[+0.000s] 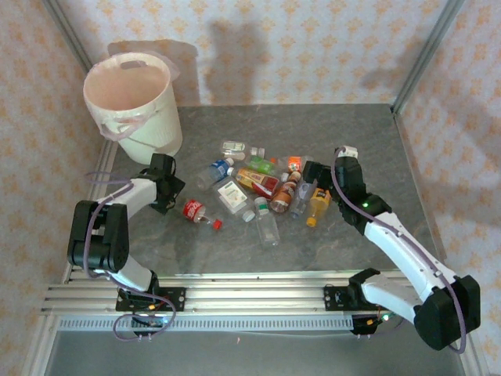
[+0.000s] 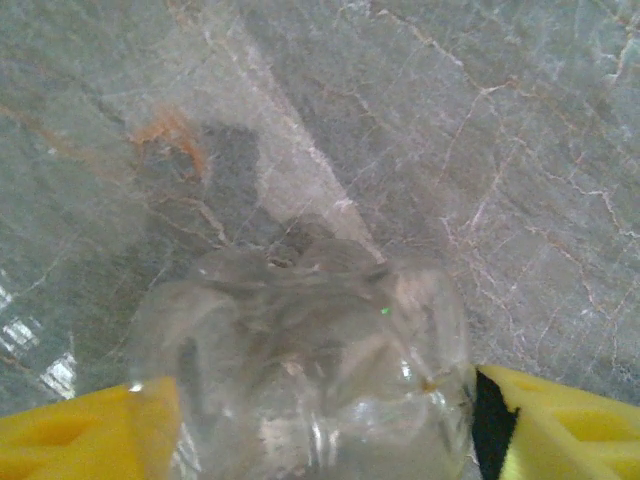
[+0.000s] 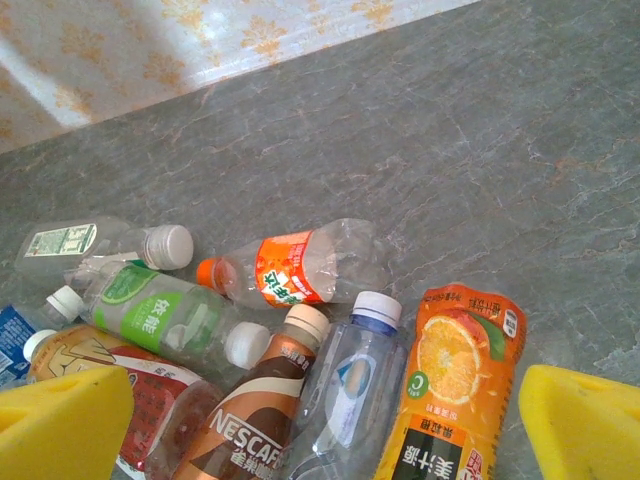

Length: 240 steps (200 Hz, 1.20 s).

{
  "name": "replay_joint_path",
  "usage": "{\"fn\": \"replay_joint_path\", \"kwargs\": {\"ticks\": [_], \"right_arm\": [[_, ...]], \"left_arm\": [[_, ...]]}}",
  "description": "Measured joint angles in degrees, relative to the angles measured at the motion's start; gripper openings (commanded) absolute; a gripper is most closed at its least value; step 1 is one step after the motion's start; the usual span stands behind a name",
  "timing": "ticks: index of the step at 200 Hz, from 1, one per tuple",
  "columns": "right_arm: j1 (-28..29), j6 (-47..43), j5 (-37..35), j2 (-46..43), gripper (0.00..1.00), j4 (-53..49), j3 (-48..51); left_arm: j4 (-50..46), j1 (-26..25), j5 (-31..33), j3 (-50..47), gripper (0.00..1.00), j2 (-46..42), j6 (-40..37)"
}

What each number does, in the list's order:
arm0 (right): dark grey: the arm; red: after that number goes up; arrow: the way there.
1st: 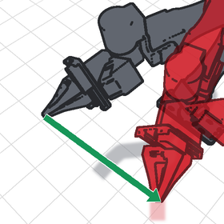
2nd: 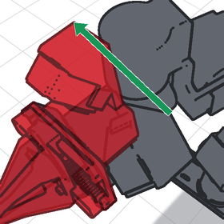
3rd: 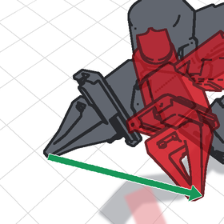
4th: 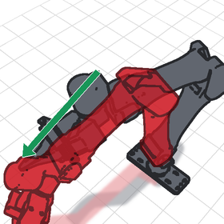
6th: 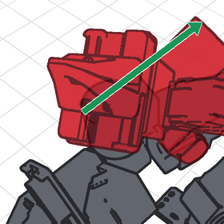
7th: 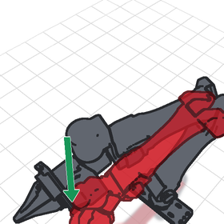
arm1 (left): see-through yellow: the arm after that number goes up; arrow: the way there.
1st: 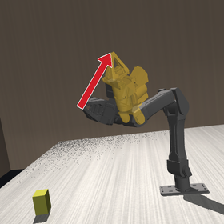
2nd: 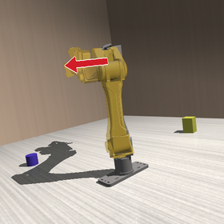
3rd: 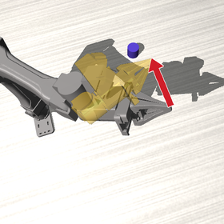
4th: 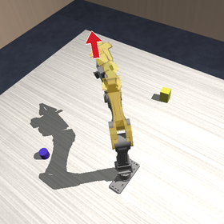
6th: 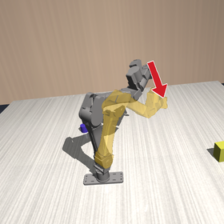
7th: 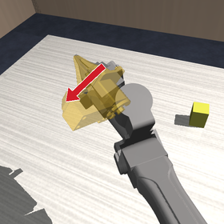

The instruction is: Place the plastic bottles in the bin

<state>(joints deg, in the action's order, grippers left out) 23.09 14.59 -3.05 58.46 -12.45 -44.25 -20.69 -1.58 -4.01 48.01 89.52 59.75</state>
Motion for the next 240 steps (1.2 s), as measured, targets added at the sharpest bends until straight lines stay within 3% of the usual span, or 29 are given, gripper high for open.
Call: {"fn": "replay_joint_path", "kwargs": {"ticks": [36, 94, 144, 204, 240], "right_arm": [[0.00, 0.00, 0.00, 0.33, 0.99, 0.02, 0.00], [0.00, 0.02, 0.00, 1.46, 0.99, 0.02, 0.00], [0.00, 0.00, 0.20, 2.43, 0.99, 0.15, -0.81], [0.00, -1.57, 3.45, -0.70, 0.99, 3.52, -1.51], [0.00, -1.97, 3.45, -2.29, 0.99, 4.81, -1.57]], "left_arm": [[0.83, 0.00, 0.17, -0.61, 0.60, -1.11, -1.73], [0.61, -0.52, 1.44, -0.59, 0.57, -12.85, -9.46], [0.68, -7.89, 7.41, 7.32, 0.57, -22.69, -22.69], [6.91, -8.17, 15.23, 20.37, 0.58, -22.64, -38.99], [13.73, -8.11, 18.40, 30.99, 0.57, -16.83, -46.60]]}}
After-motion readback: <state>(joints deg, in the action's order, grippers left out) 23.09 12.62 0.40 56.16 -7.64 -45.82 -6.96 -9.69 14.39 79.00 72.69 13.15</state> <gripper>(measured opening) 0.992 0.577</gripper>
